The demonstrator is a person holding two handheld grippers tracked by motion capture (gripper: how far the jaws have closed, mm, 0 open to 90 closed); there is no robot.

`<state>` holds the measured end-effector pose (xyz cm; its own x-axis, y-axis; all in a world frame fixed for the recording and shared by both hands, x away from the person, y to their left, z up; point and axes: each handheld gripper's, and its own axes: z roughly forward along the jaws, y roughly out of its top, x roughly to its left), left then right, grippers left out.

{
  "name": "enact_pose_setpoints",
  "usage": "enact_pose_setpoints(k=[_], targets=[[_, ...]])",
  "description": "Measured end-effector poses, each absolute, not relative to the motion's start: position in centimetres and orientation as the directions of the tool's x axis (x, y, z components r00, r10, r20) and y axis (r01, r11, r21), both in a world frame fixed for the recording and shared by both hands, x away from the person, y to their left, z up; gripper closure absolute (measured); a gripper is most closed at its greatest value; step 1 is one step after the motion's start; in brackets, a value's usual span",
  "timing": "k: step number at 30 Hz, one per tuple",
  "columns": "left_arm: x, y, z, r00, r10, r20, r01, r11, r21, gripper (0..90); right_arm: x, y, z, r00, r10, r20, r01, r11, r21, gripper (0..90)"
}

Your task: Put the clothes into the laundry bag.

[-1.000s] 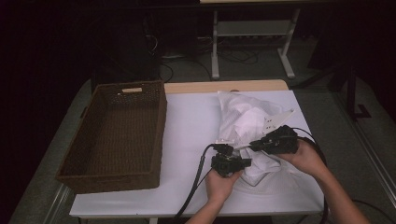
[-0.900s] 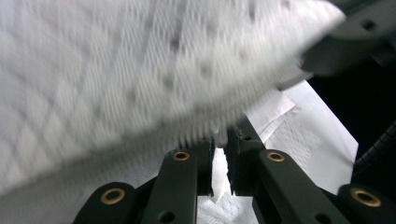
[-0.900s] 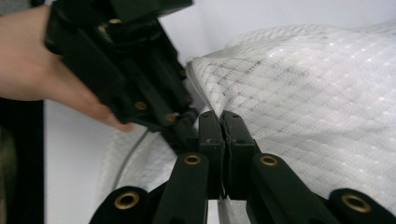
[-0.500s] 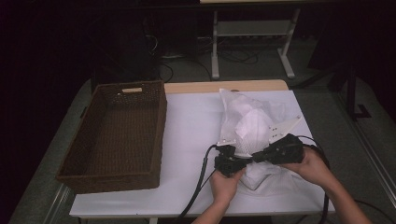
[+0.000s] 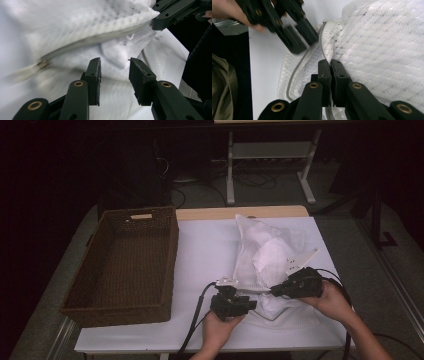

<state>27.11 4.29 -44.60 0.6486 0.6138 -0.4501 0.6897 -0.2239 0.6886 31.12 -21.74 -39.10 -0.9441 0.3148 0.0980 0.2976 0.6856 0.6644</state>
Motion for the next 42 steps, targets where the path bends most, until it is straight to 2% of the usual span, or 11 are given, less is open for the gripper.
enact_pose_setpoints(k=[10,16,27,31,33,34,35,38,42], targets=[[26.7,7.9,-44.9,0.607,0.655,-0.449,0.719,-0.213,0.662,48.8,31.1,-21.9,-40.0,-0.941,0.318,0.115,0.311,0.68,0.664,85.7],[27.2,8.4,-45.4,0.589,0.646,-0.484,0.748,-0.211,0.629,52.3,30.6,-22.5,-39.6,-0.943,0.31,0.122,0.307,0.666,0.679,86.1],[28.6,7.8,-45.7,0.571,0.655,-0.495,0.763,-0.201,0.614,51.7,30.0,-23.5,-38.7,-0.946,0.304,0.109,0.29,0.651,0.702,86.2],[29.4,7.6,-46.2,0.553,0.644,-0.528,0.782,-0.185,0.595,52.5,29.9,-24.0,-38.6,-0.943,0.31,0.117,0.299,0.643,0.705,86.2],[29.9,7.4,-46.3,0.549,0.627,-0.553,0.791,-0.177,0.585,56.4,30.0,-23.9,-38.6,-0.945,0.306,0.114,0.293,0.643,0.707,86.2],[30.1,7.3,-46.4,0.549,0.606,-0.576,0.798,-0.175,0.577,62.3,30.0,-23.8,-38.6,-0.945,0.305,0.114,0.293,0.644,0.707,86.1],[30.1,7.2,-46.4,0.556,0.596,-0.579,0.796,-0.182,0.577,72.5,30.0,-23.7,-38.6,-0.945,0.305,0.116,0.295,0.645,0.705,86.1],[29.9,7.3,-46.2,0.583,0.583,-0.566,0.781,-0.209,0.589,86.1,30.1,-23.4,-38.7,-0.946,0.304,0.11,0.291,0.653,0.699,86.0],[29.0,8.2,-45.4,0.597,0.572,-0.563,0.767,-0.2,0.61,87.9,30.2,-23.0,-38.8,-0.946,0.307,0.106,0.293,0.663,0.689,85.8]])
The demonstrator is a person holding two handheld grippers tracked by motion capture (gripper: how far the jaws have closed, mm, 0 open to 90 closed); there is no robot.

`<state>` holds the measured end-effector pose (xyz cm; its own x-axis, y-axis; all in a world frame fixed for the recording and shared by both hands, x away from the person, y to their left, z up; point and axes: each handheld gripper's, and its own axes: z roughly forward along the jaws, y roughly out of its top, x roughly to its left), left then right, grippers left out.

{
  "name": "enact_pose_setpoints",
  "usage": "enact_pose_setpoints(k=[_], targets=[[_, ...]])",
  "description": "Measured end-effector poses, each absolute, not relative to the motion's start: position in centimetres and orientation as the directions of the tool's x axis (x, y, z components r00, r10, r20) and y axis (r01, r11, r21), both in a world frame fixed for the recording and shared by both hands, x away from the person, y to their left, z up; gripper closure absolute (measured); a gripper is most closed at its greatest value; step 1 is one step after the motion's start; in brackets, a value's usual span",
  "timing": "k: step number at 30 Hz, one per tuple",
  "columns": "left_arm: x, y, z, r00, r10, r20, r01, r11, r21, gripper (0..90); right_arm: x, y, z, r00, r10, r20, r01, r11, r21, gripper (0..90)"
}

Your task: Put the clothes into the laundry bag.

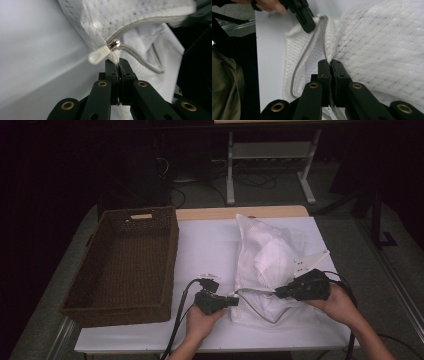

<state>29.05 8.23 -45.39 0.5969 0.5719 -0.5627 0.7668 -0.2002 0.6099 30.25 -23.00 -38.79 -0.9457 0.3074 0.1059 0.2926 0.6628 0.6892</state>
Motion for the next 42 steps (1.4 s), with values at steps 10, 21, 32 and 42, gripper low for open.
enact_pose_setpoints(k=[10,21,32,42], targets=[[26.2,10.8,-45.7,0.607,0.538,-0.585,0.756,-0.164,0.634,88.2,30.2,-21.0,-40.8,-0.949,0.298,0.101,0.296,0.737,0.608,85.4],[26.2,10.1,-45.1,0.625,0.523,-0.58,0.745,-0.179,0.642,84.8,29.6,-19.9,-37.7,-0.952,0.299,0.068,0.266,0.696,0.667,67.0],[25.6,10.3,-46.2,0.612,0.509,-0.606,0.766,-0.191,0.613,73.1,29.8,-15.7,-36.0,-0.964,0.264,0.003,0.203,0.734,0.648,62.4],[24.8,10.3,-46.3,0.62,0.511,-0.595,0.754,-0.181,0.631,81.1,29.8,-10.6,-36.3,-0.979,0.2,-0.022,0.149,0.794,0.589,62.9]])
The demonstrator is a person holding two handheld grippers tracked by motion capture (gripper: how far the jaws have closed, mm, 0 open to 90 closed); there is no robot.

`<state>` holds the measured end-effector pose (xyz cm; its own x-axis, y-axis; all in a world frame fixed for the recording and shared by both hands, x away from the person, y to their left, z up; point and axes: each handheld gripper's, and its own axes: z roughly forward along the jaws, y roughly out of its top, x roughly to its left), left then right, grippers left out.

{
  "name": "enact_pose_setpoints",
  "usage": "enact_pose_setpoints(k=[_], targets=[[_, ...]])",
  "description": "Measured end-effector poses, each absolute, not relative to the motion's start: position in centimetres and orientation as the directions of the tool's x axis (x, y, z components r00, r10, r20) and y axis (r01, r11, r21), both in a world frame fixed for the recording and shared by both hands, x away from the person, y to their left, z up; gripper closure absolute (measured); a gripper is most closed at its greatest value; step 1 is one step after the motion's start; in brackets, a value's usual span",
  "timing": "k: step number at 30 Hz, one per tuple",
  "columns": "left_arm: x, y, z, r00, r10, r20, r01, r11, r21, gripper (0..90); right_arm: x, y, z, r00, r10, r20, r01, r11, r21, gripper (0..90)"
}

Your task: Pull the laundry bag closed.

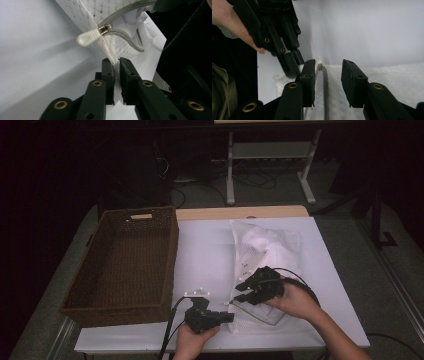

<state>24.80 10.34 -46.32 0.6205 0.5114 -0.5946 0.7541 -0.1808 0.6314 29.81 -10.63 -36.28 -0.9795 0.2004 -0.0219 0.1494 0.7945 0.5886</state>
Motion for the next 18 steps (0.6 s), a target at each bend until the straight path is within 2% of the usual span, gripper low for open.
enact_pose_setpoints(k=[3,5,18], targets=[[24.6,10.2,-46.4,0.618,0.516,-0.593,0.755,-0.181,0.63,80.1,30.0,-9.4,-36.7,-0.981,0.191,-0.015,0.149,0.81,0.567,62.9],[24.5,10.1,-46.4,0.623,0.522,-0.583,0.749,-0.185,0.636,83.9,30.2,-8.7,-37.1,-0.983,0.181,-0.011,0.144,0.819,0.556,62.9],[24.0,10.1,-46.3,0.636,0.536,-0.555,0.724,-0.168,0.669,86.8,31.8,-5.3,-39.6,-0.97,0.228,0.087,0.244,0.883,0.401,65.1]])
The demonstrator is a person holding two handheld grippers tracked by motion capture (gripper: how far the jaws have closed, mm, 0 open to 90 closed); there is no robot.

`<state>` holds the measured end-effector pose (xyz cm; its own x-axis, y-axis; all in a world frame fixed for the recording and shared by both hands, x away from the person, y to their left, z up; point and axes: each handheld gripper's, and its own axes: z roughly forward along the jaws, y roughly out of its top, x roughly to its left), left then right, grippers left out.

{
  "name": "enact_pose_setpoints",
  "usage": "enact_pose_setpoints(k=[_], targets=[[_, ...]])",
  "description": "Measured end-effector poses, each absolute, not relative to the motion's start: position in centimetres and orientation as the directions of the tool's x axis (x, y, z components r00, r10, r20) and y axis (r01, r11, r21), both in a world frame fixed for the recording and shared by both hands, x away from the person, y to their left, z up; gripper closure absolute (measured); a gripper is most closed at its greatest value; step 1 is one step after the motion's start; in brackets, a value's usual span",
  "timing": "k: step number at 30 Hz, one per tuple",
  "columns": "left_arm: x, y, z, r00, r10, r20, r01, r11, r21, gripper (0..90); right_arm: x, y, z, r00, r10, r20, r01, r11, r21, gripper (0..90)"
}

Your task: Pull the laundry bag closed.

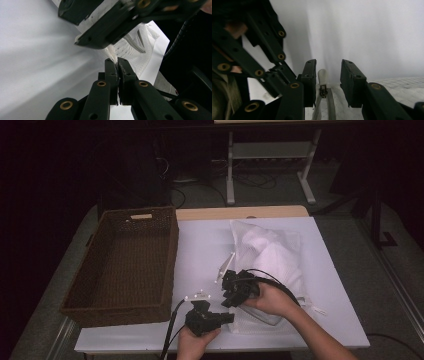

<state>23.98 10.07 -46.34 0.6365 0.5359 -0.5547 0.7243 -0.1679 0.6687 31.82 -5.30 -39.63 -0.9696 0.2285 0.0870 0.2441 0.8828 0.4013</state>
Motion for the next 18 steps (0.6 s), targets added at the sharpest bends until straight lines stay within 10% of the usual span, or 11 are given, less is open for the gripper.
enact_pose_setpoints(k=[5,18], targets=[[23.8,10.2,-46.2,0.637,0.543,-0.547,0.716,-0.154,0.681,86.9,32.0,-4.7,-40.1,-0.966,0.235,0.107,0.258,0.897,0.359,79.4],[23.8,10.1,-45.7,0.635,0.545,-0.547,0.712,-0.139,0.688,87.0,31.5,-6.6,-37.6,-0.966,0.245,0.087,0.257,0.844,0.472,79.8]])
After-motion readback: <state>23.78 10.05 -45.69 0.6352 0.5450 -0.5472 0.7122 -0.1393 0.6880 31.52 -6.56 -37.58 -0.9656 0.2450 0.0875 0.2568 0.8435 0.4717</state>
